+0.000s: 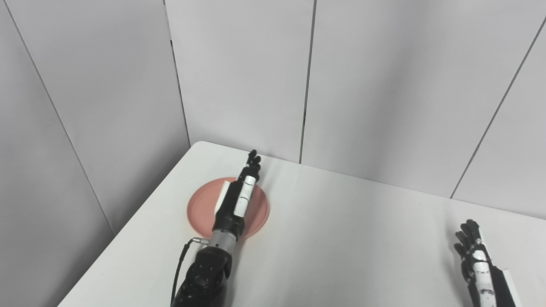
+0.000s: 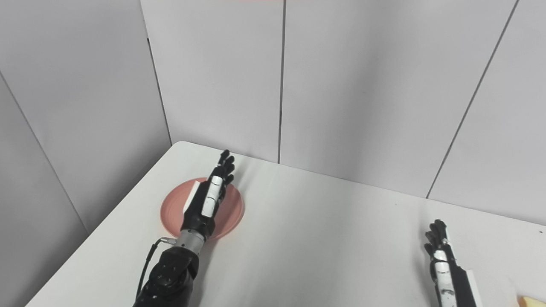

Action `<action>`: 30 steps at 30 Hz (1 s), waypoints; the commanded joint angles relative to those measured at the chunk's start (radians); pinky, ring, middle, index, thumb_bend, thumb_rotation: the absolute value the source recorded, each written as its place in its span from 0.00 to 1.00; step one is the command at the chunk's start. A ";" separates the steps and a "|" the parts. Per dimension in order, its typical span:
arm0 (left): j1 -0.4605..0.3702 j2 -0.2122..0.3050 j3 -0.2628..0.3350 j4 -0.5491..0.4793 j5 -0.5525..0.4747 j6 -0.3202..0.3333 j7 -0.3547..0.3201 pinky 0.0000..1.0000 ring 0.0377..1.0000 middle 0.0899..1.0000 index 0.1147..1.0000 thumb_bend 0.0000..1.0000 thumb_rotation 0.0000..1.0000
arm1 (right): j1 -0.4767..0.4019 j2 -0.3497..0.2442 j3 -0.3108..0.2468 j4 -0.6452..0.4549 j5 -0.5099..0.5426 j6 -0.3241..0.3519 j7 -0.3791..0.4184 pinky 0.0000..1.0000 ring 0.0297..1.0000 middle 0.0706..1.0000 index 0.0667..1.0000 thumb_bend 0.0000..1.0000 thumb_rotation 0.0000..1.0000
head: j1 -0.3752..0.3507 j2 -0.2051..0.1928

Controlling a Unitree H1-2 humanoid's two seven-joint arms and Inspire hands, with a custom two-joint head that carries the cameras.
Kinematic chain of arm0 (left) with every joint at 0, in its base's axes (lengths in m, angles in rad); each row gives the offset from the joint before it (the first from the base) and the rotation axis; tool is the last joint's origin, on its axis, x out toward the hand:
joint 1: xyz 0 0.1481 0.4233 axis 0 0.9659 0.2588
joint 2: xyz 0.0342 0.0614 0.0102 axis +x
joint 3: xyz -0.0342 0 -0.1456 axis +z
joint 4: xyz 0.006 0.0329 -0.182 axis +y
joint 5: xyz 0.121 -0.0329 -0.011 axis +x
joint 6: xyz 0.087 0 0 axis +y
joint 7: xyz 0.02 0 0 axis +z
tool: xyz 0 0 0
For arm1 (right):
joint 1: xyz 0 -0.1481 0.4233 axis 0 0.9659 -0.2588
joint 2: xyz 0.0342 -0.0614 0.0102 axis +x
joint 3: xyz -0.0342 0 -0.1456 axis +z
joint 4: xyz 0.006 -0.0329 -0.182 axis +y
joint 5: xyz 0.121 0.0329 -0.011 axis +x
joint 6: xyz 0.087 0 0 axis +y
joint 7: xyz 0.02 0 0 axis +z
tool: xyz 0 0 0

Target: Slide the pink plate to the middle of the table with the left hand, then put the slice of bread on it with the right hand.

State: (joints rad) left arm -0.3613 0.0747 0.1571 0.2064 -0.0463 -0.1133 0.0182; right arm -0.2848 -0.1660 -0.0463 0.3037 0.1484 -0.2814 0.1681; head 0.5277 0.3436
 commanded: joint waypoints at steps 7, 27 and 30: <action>-0.062 0.063 0.099 0.017 -0.040 -0.073 0.065 1.00 1.00 1.00 1.00 0.85 1.00 | 0.024 0.011 -0.008 -0.001 0.007 -0.003 -0.002 1.00 1.00 1.00 1.00 0.64 0.98 | -0.003 -0.001; -0.050 0.170 0.210 0.073 -0.095 -0.080 0.145 0.77 0.78 0.77 0.76 0.87 1.00 | 0.029 0.013 -0.010 -0.024 0.012 0.001 0.003 1.00 1.00 1.00 1.00 0.63 0.99 | 0.002 -0.002; -0.044 0.187 0.209 0.083 -0.108 -0.059 0.136 0.76 0.78 0.77 0.75 0.85 1.00 | 0.031 0.012 -0.010 -0.029 0.016 0.011 0.004 1.00 1.00 1.00 1.00 0.65 0.98 | 0.002 -0.002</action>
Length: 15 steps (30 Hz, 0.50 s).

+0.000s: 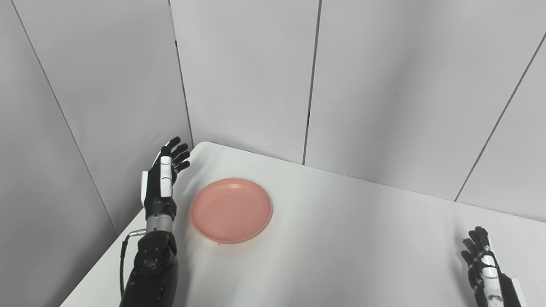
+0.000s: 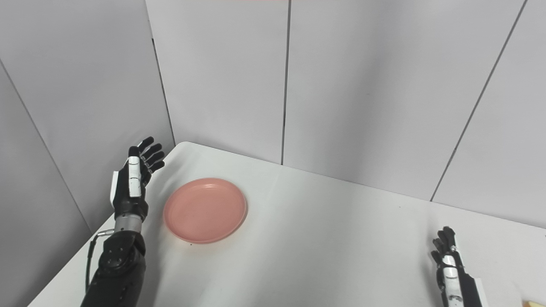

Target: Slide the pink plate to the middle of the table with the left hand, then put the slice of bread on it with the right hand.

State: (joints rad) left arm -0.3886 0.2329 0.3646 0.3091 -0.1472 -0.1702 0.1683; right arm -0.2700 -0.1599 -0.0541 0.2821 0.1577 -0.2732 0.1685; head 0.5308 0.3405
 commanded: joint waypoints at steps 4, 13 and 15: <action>-0.014 0.044 0.000 0.002 -0.018 -0.001 -0.020 0.74 0.76 0.76 0.75 0.84 1.00 | 0.015 0.007 -0.003 -0.006 0.007 0.003 0.000 1.00 1.00 1.00 1.00 0.64 0.97 | 0.003 0.000; -0.013 0.050 -0.023 0.037 -0.067 0.042 -0.076 0.80 0.80 0.79 0.78 0.85 1.00 | 0.015 0.007 -0.003 -0.013 0.016 0.015 0.005 1.00 1.00 1.00 1.00 0.65 0.96 | 0.007 0.000; -0.016 0.052 -0.032 0.054 -0.063 0.044 -0.086 0.83 0.82 0.80 0.79 0.87 1.00 | 0.016 0.007 -0.003 -0.014 0.018 0.015 0.007 1.00 1.00 1.00 1.00 0.66 0.96 | 0.007 0.001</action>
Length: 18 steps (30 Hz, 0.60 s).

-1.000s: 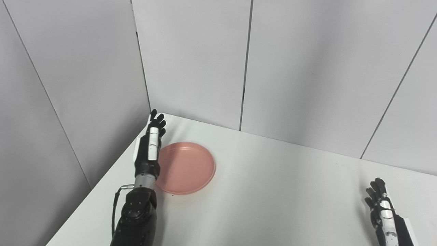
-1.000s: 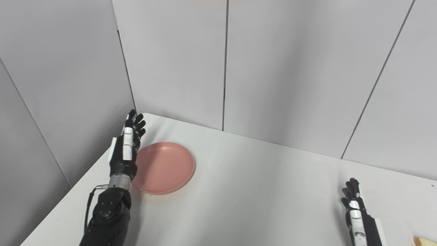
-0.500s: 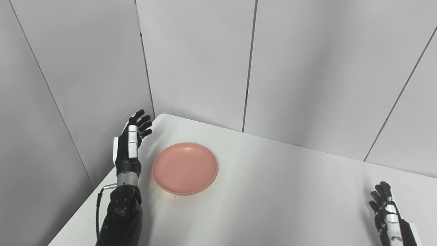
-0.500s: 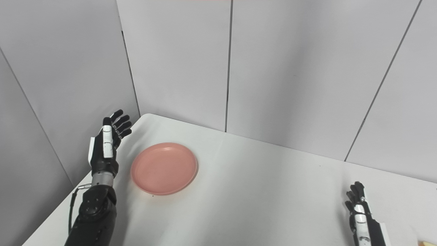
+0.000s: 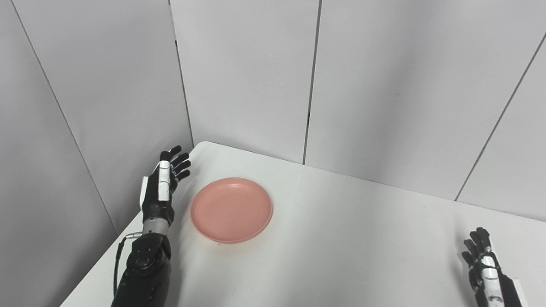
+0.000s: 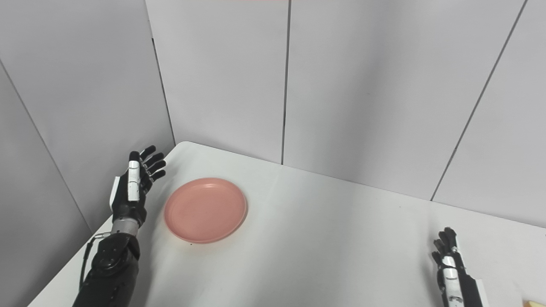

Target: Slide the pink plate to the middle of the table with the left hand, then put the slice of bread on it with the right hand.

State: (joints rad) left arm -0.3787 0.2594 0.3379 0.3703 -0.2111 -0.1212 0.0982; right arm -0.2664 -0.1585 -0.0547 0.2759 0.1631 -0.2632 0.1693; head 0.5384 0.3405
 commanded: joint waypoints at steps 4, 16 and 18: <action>-0.032 0.022 -0.019 0.027 0.007 -0.027 -0.029 0.85 0.85 0.82 0.80 0.88 1.00 | 0.012 0.006 -0.003 -0.006 0.007 0.002 0.002 1.00 1.00 1.00 1.00 0.65 0.96 | -0.001 0.001; -0.065 0.000 -0.073 0.150 0.036 -0.064 -0.038 0.93 0.90 0.87 0.84 0.86 1.00 | 0.015 0.003 -0.005 -0.019 0.017 0.016 0.006 1.00 1.00 1.00 1.00 0.65 0.96 | 0.006 0.007; -0.067 -0.004 -0.084 0.156 0.039 -0.066 -0.040 0.94 0.91 0.87 0.83 0.87 1.00 | 0.014 0.002 -0.004 -0.017 0.015 0.012 0.006 1.00 1.00 1.00 1.00 0.64 0.97 | 0.006 0.007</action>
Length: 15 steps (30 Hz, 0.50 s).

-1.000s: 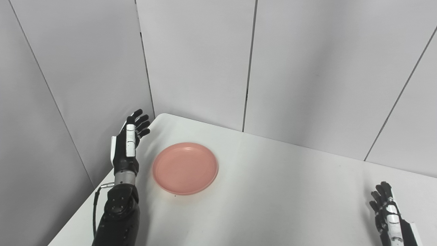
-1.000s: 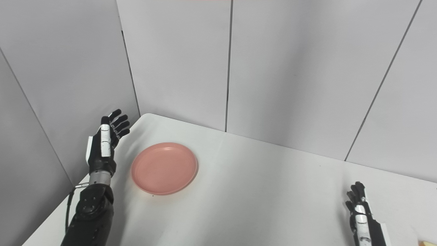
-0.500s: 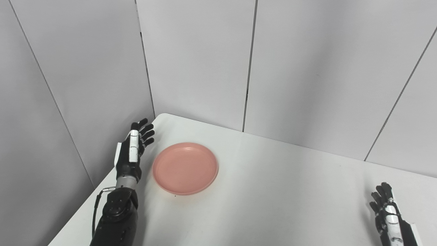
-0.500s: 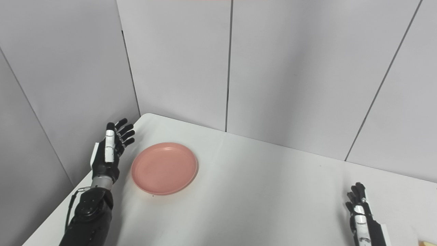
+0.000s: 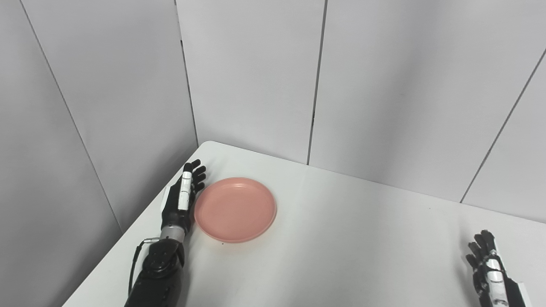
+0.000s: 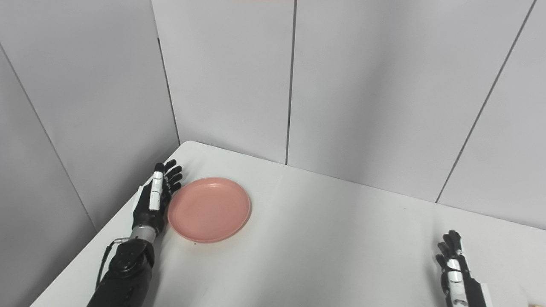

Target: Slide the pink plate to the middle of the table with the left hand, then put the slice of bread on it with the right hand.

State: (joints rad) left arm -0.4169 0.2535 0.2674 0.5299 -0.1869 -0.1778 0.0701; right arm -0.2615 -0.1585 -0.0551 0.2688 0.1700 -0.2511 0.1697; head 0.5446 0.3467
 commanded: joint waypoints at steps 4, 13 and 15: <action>-0.026 -0.007 -0.033 -0.019 0.011 0.000 -0.031 0.90 0.89 0.86 0.84 0.86 1.00 | 0.010 0.003 -0.005 -0.017 0.009 0.014 0.002 1.00 1.00 1.00 1.00 0.64 0.97 | -0.002 0.001; -0.022 -0.059 -0.066 -0.084 0.001 0.047 -0.048 0.86 0.85 0.83 0.81 0.89 1.00 | 0.005 0.000 -0.006 -0.001 0.007 -0.002 0.007 1.00 1.00 1.00 1.00 0.64 0.95 | -0.010 0.003; -0.025 -0.068 -0.074 -0.086 0.010 0.053 -0.043 0.86 0.85 0.82 0.80 0.89 1.00 | 0.003 -0.002 -0.007 0.003 0.007 -0.003 0.007 1.00 1.00 1.00 1.00 0.64 0.95 | -0.010 0.005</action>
State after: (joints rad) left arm -0.4141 0.1830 0.1983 0.4640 -0.1821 -0.1336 0.0373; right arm -0.2608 -0.1579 -0.0571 0.2676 0.1720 -0.2421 0.1705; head 0.5354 0.3513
